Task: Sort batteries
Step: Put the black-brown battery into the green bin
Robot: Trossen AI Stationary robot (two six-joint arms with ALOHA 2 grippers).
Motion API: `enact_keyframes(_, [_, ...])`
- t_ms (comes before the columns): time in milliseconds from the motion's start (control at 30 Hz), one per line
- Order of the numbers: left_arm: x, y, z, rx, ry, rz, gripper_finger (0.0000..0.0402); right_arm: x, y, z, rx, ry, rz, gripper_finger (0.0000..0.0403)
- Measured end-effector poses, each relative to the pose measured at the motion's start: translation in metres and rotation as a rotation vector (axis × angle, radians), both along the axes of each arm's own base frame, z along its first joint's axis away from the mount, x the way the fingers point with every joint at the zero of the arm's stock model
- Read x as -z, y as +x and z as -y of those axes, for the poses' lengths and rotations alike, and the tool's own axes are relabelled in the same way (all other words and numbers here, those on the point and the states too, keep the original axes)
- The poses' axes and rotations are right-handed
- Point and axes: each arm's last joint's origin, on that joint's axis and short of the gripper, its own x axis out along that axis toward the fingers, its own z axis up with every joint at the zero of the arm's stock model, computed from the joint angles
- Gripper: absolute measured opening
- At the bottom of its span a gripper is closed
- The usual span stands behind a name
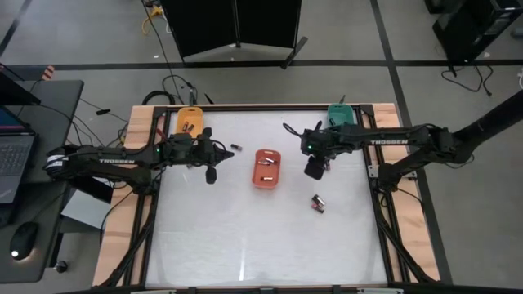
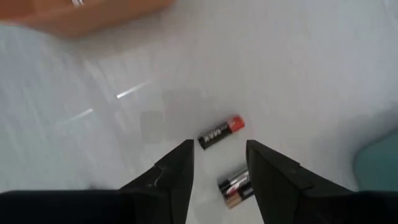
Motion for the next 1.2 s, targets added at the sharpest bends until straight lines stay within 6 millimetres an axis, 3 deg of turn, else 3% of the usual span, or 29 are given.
enact_keyframes(300, [0.0, 0.0, 0.0, -0.004, -0.015, 0.003, 0.0004, 0.039, -0.019, 0.002, 0.174, 0.105, -0.074, 0.0158])
enact_keyframes(500, [0.0, 0.0, 0.0, -0.003, -0.011, 0.002, 0.0004, 0.042, -0.021, -0.001, 0.31, 0.128, -0.064, 0.0158])
enact_keyframes(833, [0.0, 0.0, 0.0, -0.014, 0.01, -0.003, 0.0004, 0.043, -0.028, 0.007, 0.39, 0.089, -0.114, 0.0129])
enact_keyframes(1200, [0.003, -0.001, 0.0, -0.012, 0.019, -0.033, 0.0004, 0.075, -0.041, 0.013, 0.481, 0.09, -0.074, 0.0122])
